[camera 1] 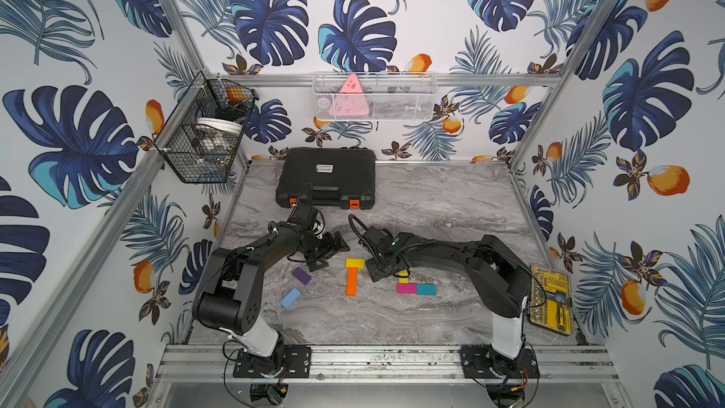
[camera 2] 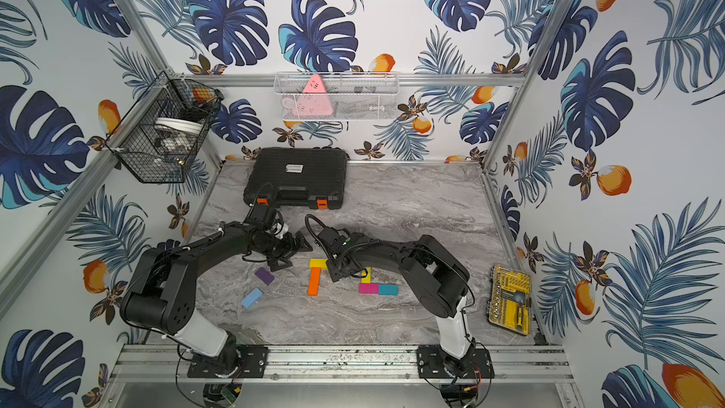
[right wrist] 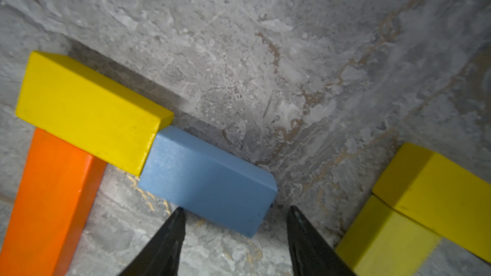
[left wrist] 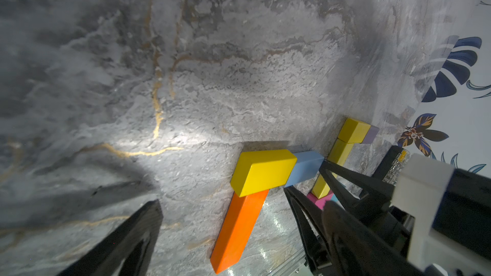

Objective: Assemble the letter c with building blocks
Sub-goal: Adjust the building block at the center of the board.

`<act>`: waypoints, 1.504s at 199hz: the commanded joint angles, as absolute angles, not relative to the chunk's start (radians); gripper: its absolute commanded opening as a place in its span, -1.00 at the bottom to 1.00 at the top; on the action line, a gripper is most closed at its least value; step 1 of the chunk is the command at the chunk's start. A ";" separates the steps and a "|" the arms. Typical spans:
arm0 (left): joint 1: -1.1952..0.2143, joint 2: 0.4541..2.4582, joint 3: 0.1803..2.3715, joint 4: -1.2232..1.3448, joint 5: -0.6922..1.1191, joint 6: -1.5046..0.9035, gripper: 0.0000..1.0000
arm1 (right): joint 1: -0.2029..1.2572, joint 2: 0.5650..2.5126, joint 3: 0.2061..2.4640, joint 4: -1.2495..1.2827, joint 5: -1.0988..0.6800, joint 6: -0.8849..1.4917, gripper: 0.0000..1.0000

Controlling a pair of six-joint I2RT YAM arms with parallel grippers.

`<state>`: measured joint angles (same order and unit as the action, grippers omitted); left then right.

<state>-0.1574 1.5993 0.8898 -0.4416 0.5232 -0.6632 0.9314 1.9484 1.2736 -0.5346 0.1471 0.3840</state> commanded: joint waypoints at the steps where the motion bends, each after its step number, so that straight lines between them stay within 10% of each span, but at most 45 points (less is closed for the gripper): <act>1: -0.158 1.597 0.895 -0.440 0.520 -0.677 0.98 | 0.930 1.953 1.283 -0.543 0.154 0.383 0.25; 300: -0.145 1.594 0.933 -0.501 0.494 -0.640 0.98 | 0.923 1.835 1.216 -0.480 -0.053 0.522 0.30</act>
